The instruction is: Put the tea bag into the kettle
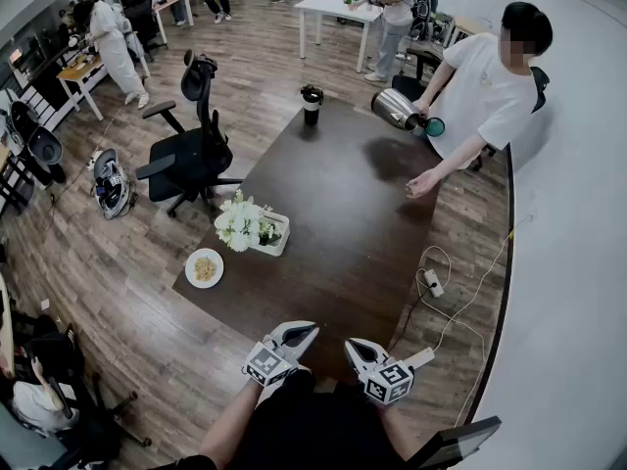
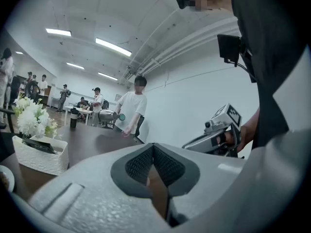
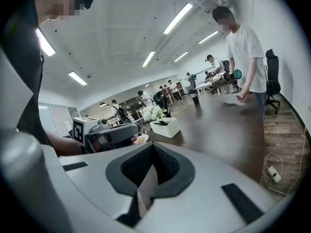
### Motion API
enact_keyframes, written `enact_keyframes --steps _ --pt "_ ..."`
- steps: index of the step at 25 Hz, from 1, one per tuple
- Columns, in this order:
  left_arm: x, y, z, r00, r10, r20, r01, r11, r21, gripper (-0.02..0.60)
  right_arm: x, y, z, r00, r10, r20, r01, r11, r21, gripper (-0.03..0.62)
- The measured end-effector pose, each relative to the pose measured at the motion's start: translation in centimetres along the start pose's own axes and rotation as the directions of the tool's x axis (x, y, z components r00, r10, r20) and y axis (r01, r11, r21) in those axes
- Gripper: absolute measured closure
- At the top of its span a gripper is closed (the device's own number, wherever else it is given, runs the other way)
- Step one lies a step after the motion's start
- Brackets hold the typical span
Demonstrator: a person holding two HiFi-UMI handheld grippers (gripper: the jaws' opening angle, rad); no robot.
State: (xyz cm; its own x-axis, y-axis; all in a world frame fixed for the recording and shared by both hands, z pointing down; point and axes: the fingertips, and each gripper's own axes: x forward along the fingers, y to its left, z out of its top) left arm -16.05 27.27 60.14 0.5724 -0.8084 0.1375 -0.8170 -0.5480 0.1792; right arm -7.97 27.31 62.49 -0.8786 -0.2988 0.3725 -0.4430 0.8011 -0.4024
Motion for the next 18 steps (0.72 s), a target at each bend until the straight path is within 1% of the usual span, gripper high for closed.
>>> enact_keyframes --steps 2,5,8,11,18 --pt "-0.1 1.9 0.0 1.000 0.021 -0.015 -0.021 1.000 0.004 0.577 1.7 -0.2 1.0 1.000 0.014 0.006 -0.014 1.000 -0.015 0.589" --pt "-0.2 3.5 -0.1 0.999 0.046 -0.007 -0.046 0.999 0.009 0.577 3.0 -0.5 1.8 1.000 0.020 0.013 -0.019 0.999 -0.033 0.589" --pt "-0.5 3.9 -1.2 0.998 0.059 -0.025 -0.059 0.998 0.002 0.577 2.7 -0.7 1.9 0.999 -0.010 0.033 0.011 0.999 -0.037 0.588" --pt "-0.2 4.6 -2.4 0.996 0.067 -0.059 -0.067 0.998 0.004 0.577 2.1 -1.4 2.5 0.998 -0.020 0.065 0.021 1.000 -0.009 0.587" --pt "1.2 5.1 -3.8 0.993 0.056 -0.103 -0.056 0.998 0.005 0.577 0.6 -2.9 2.1 0.997 -0.055 0.058 0.055 0.999 0.005 0.587"
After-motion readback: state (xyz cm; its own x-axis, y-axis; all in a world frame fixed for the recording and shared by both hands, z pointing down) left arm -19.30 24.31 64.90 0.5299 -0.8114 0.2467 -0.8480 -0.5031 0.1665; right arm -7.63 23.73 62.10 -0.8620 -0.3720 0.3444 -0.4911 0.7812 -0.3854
